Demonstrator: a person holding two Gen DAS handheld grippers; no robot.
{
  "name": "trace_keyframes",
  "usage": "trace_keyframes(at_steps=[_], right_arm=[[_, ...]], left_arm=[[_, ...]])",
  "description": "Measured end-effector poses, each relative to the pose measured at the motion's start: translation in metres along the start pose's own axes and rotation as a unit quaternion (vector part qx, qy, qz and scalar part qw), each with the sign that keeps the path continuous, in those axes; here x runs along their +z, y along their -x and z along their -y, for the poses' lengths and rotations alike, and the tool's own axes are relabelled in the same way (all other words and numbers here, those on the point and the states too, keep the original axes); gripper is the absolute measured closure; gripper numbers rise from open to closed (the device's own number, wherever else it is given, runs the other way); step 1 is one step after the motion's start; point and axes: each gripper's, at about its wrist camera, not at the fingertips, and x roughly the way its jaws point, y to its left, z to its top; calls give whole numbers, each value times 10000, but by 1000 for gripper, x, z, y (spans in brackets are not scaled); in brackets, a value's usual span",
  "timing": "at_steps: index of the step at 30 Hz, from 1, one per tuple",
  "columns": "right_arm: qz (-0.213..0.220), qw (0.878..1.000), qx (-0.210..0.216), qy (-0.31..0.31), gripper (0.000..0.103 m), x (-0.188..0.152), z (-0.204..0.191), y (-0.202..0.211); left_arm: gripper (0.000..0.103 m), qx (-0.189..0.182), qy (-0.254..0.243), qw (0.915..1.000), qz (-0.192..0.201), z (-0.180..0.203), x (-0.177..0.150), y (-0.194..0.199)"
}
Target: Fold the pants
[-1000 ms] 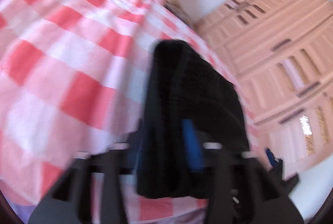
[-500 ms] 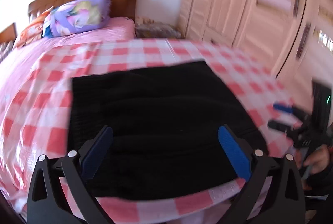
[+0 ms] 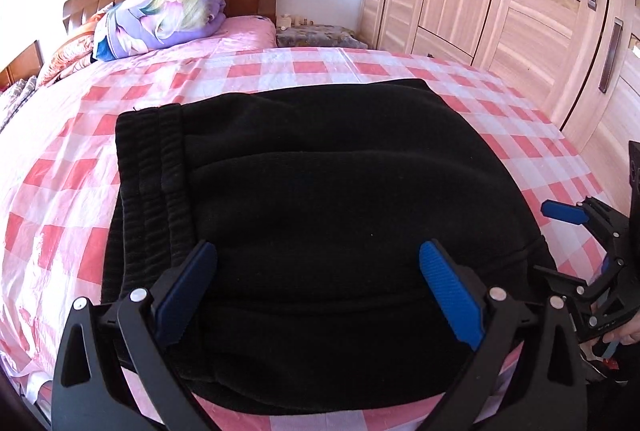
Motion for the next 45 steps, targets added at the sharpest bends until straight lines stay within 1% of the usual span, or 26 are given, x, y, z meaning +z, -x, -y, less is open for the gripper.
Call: trace_keyframes(at_steps=[8,10,12,14,16,18,19,20,21,23,25,26,27,30,31,33,36,38,40,41,42,44,45], right_arm=[[1,10000,-26,53,4,-1,0,1],[52,9999,-68,87,4,0,1,9],[329,9992,-232,43,4,-6,8,30],[480,9978,-463,31,4,-17,17,46],[475,9966,-676,15,4,-32,22,55],[417,9972,-625,-31,4,-43,21,57],[377,9983,-454,19,4,-49,14,55],[374,9985,-389,109,4,-51,7,54],[398,9979,-413,310,4,-52,-5,51],[387,9959,-617,534,4,-48,-20,43],[265,9936,-805,742,4,-41,-31,26],[222,9916,-959,840,4,-38,-35,18],[249,9877,-1266,887,4,-33,-37,10],[577,9863,-1401,650,4,-26,-30,19],[595,9818,-1640,747,4,-27,-30,22],[395,9760,-1898,987,4,-33,-31,21],[282,9718,-2059,1116,4,-44,-33,31],[213,9723,-2026,1148,4,-43,-31,41],[380,9770,-1879,933,4,-36,-21,59],[507,9825,-1647,708,4,-29,-11,66],[670,9894,-1236,369,4,-16,4,73],[816,9944,-677,-36,4,10,23,69],[869,9953,-405,-152,4,27,32,62]], left_arm=[[2,-16,12,10000,49,0,-2,3],[2,-20,23,10000,45,0,-2,3],[2,-37,53,10000,5,0,-1,3],[2,-66,78,9999,-34,-2,0,2],[2,-71,99,9999,-59,-3,2,2],[2,-42,103,9999,-63,-2,2,1],[2,-19,105,9999,-61,-2,2,0],[2,1,116,9999,-63,-1,2,0],[2,12,123,9999,-69,-1,2,0],[2,18,138,9999,-88,-1,3,0],[2,-2,136,9999,-102,-1,3,0],[2,-11,138,9998,-107,-1,4,0],[2,-29,140,9998,-115,-2,4,0],[2,-93,148,9998,-117,-4,4,0],[2,-123,151,9997,-112,-5,4,0],[2,-219,170,9996,-106,-7,3,1],[2,-304,149,9994,-99,-9,3,2],[2,-383,198,9990,-110,-12,4,5],[2,-607,402,9973,-30,-17,8,16],[2,-657,466,9967,80,-21,10,23],[2,-612,487,9968,194,-25,14,29],[2,-340,469,9978,325,-32,25,34],[2,-211,474,9982,305,-35,30,33]])
